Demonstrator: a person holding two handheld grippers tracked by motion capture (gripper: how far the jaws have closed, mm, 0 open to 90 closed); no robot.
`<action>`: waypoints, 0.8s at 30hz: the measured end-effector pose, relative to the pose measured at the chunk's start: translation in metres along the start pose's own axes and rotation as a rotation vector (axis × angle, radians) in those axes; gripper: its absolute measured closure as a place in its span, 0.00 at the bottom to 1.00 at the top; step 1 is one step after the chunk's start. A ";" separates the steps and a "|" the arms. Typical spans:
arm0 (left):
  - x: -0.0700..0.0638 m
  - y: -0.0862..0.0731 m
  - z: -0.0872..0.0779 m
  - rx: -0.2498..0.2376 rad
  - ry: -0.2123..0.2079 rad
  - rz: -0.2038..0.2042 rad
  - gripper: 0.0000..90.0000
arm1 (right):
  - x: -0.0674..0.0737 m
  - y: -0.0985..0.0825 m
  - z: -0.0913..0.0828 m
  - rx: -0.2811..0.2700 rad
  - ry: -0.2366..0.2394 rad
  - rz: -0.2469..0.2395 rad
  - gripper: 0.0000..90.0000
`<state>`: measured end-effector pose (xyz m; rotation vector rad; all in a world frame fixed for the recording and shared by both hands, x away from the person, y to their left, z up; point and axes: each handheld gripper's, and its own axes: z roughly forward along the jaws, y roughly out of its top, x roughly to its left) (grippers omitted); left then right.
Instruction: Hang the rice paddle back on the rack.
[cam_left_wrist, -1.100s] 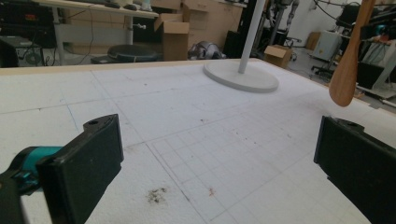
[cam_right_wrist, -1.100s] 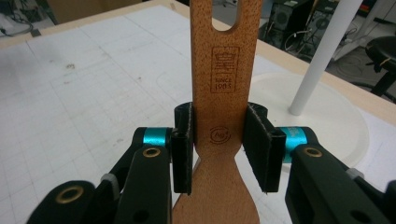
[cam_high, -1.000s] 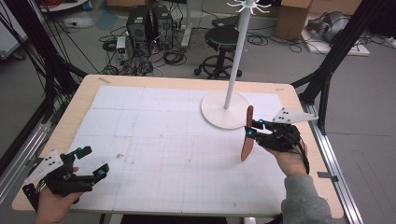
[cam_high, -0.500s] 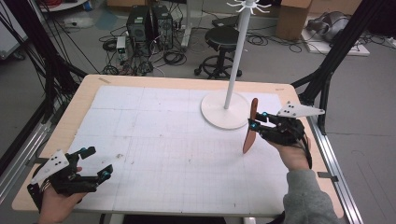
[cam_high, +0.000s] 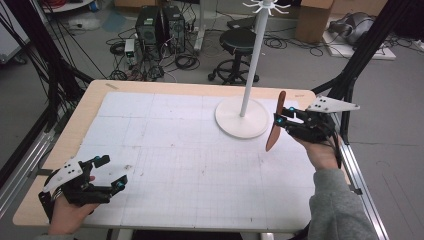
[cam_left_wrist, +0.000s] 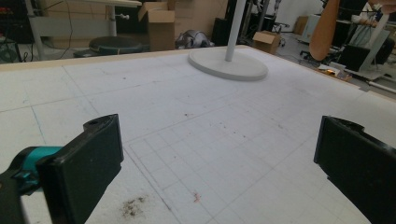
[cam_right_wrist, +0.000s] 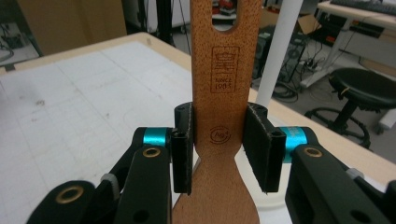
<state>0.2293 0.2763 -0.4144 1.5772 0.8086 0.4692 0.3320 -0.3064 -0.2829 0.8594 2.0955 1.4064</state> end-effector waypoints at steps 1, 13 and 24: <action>0.000 0.000 0.000 0.001 -0.001 0.005 0.02 | -0.001 0.001 0.000 -0.004 -0.002 -0.001 0.72; 0.011 0.001 -0.001 -0.013 0.034 0.009 0.02 | -0.016 0.013 0.010 -0.029 0.018 -0.022 0.72; 0.011 0.002 0.005 0.001 0.015 0.009 0.02 | -0.030 0.033 0.016 -0.020 0.037 -0.042 0.72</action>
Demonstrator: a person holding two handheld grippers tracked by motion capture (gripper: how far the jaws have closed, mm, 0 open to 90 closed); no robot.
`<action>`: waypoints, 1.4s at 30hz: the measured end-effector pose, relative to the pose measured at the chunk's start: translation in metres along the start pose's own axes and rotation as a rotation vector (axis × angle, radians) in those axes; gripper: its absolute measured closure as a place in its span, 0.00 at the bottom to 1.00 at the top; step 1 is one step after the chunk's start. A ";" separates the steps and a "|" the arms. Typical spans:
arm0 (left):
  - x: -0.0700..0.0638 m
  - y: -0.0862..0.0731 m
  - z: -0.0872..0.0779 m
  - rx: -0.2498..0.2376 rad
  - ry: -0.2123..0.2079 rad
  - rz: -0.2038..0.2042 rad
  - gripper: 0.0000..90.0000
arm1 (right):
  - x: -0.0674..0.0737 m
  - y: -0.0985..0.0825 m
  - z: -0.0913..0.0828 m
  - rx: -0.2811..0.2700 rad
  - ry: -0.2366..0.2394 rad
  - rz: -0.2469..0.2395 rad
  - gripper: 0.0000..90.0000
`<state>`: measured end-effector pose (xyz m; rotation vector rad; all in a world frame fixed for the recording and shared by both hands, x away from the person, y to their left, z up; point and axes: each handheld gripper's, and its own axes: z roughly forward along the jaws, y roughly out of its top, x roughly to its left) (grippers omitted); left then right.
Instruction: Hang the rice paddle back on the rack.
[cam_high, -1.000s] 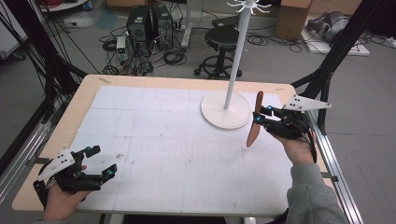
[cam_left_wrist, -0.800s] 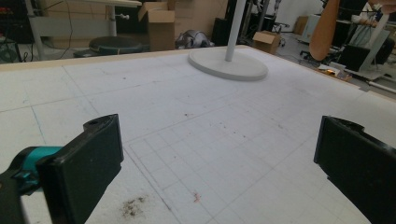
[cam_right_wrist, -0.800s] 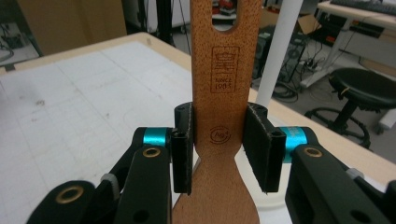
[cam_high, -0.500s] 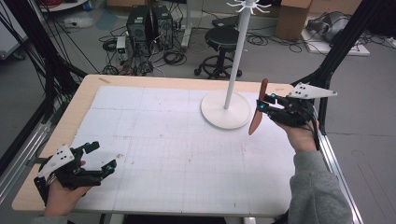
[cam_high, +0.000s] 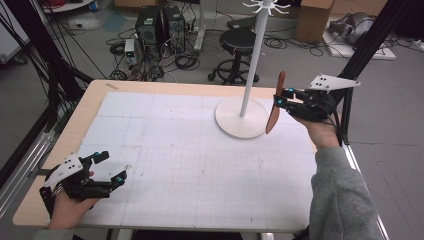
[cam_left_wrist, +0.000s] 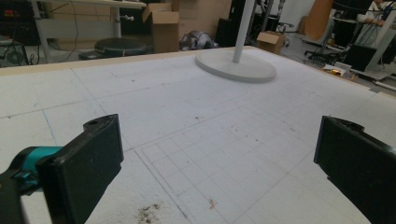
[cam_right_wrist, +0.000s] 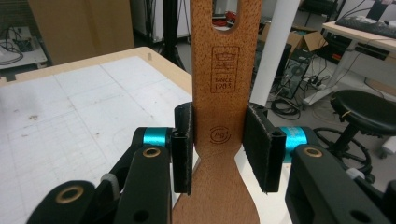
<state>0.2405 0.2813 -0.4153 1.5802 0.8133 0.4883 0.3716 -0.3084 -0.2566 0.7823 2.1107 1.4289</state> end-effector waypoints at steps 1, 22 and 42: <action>0.000 0.000 0.000 0.000 -0.003 0.001 0.02 | -0.003 0.003 0.001 -0.004 0.000 -0.007 0.72; 0.005 0.001 -0.001 -0.006 0.007 -0.015 0.02 | -0.036 0.041 0.004 -0.040 -0.039 0.006 0.72; 0.013 0.002 -0.019 -0.032 0.046 -0.037 0.02 | -0.052 0.094 -0.001 -0.069 -0.076 -0.023 0.72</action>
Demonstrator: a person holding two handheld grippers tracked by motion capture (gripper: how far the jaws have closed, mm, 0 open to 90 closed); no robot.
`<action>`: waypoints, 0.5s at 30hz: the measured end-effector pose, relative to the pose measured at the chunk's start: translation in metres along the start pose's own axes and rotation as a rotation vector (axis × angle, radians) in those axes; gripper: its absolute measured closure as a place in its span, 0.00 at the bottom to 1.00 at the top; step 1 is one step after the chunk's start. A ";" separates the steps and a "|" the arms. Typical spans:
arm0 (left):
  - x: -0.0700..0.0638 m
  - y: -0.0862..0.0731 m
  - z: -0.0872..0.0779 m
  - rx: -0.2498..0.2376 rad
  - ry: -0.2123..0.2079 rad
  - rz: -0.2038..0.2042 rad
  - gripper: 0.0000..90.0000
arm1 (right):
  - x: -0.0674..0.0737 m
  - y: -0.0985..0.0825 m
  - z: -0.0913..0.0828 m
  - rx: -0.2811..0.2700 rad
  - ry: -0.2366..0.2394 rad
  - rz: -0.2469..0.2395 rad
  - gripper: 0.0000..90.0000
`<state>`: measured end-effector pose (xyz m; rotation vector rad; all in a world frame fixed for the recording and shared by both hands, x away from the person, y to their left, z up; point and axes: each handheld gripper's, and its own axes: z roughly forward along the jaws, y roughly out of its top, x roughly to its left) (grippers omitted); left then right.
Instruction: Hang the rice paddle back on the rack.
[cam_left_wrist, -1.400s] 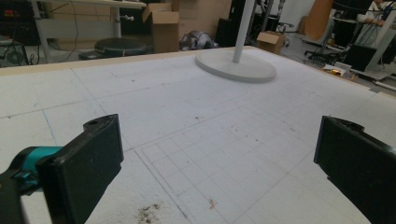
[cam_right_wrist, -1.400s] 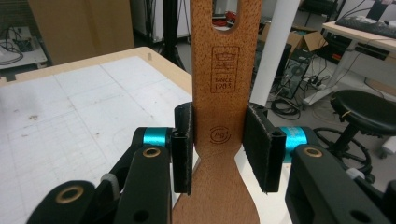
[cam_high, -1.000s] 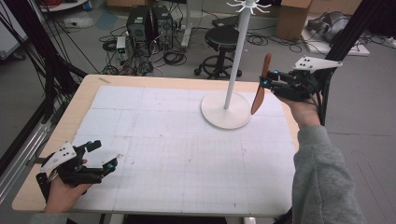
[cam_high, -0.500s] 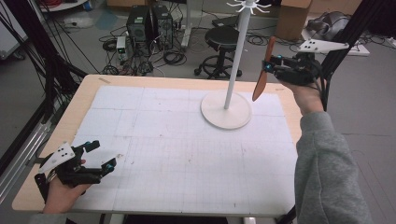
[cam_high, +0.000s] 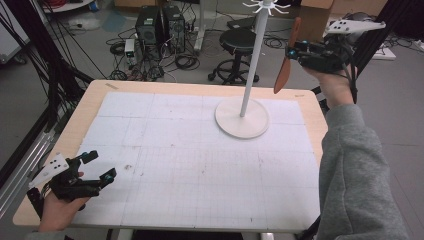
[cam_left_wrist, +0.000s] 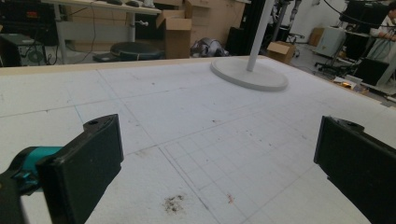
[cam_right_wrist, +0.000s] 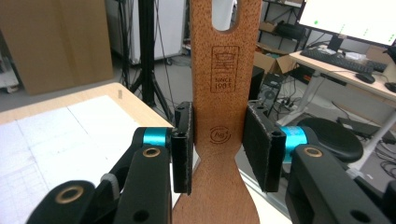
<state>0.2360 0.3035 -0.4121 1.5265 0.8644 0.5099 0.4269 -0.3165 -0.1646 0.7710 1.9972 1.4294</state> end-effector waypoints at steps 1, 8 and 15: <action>0.000 0.000 0.000 0.002 -0.001 0.002 0.02 | -0.001 0.002 0.001 0.000 0.003 0.000 0.72; 0.001 -0.001 0.002 0.005 0.001 0.000 0.02 | -0.005 0.010 0.007 -0.014 0.009 0.024 0.72; 0.003 -0.001 0.001 0.005 0.003 -0.007 0.02 | -0.009 0.017 0.017 -0.018 0.011 0.047 0.72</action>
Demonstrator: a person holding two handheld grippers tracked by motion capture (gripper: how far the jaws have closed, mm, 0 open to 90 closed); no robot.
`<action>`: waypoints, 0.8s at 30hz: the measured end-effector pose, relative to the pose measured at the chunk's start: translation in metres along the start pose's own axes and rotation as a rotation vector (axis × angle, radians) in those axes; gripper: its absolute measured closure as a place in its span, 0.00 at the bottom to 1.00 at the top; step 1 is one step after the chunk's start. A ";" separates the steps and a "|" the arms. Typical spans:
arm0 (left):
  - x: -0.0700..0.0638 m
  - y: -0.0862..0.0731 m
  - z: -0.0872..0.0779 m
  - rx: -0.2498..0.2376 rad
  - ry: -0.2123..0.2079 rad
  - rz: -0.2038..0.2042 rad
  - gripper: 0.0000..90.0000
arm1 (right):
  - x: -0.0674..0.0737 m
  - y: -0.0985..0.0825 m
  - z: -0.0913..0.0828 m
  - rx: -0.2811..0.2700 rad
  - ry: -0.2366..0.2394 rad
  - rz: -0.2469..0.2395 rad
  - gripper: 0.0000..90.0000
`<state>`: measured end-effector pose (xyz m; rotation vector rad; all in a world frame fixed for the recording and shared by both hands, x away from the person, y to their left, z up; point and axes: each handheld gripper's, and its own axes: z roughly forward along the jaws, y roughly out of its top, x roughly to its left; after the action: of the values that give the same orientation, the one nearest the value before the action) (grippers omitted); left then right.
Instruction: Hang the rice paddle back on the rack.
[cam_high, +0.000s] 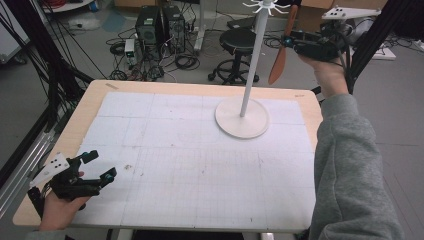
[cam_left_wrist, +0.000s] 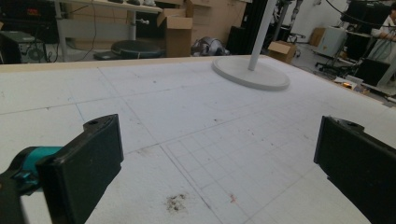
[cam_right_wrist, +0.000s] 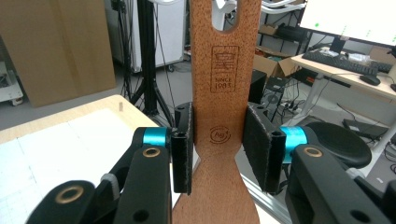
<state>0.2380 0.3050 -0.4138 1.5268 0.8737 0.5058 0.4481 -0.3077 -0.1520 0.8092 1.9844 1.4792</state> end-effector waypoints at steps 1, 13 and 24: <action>0.000 0.000 -0.001 -0.001 0.001 -0.002 0.02 | -0.001 0.000 0.001 -0.001 -0.001 0.002 0.72; 0.002 0.000 -0.003 -0.009 0.004 -0.012 0.02 | -0.003 0.002 0.008 -0.011 0.008 0.025 0.72; 0.002 0.001 -0.004 -0.013 0.006 -0.012 0.02 | 0.001 0.002 0.019 0.010 0.014 0.031 0.72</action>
<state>0.2367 0.3094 -0.4131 1.5082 0.8826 0.5067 0.4614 -0.2945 -0.1554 0.8397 1.9990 1.4980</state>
